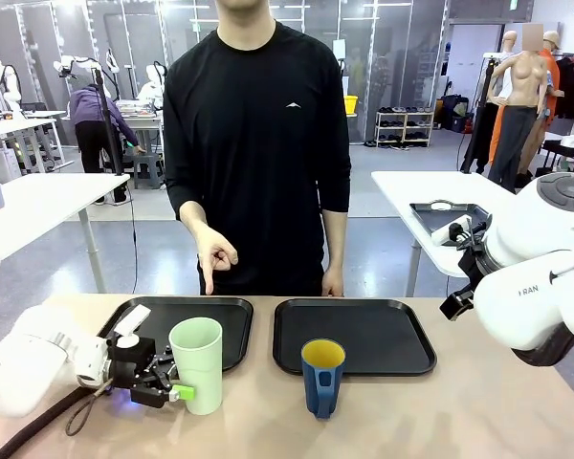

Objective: Sort and store the cups by type.
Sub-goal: Pick up the Reusable plastic cup.

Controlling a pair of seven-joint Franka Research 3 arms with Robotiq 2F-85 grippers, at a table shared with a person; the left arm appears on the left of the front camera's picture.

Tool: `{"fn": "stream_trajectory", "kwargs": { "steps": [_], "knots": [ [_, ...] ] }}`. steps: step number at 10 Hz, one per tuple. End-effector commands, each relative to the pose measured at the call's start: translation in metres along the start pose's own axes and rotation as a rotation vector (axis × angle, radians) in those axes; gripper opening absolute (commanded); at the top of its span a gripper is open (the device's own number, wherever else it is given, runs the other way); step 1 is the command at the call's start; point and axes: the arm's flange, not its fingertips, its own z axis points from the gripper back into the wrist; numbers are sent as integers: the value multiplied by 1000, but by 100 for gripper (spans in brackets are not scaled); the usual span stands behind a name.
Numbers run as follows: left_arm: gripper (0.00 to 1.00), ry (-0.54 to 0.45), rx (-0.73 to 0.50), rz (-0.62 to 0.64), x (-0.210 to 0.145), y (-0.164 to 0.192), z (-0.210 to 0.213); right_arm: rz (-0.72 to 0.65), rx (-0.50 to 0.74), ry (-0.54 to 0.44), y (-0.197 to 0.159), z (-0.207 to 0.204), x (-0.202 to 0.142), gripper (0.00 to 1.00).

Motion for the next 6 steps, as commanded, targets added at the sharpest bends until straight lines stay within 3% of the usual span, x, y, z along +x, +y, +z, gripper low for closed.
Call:
{"fn": "stream_trajectory", "kwargs": {
  "steps": [1,6],
  "knots": [
    [100,-10,24,-24,-9,10,-14,0,1,3,1,-1,-2,100],
    [100,-41,25,-60,-7,14,-27,0,1,3,1,-1,-2,100]
  ]
}}
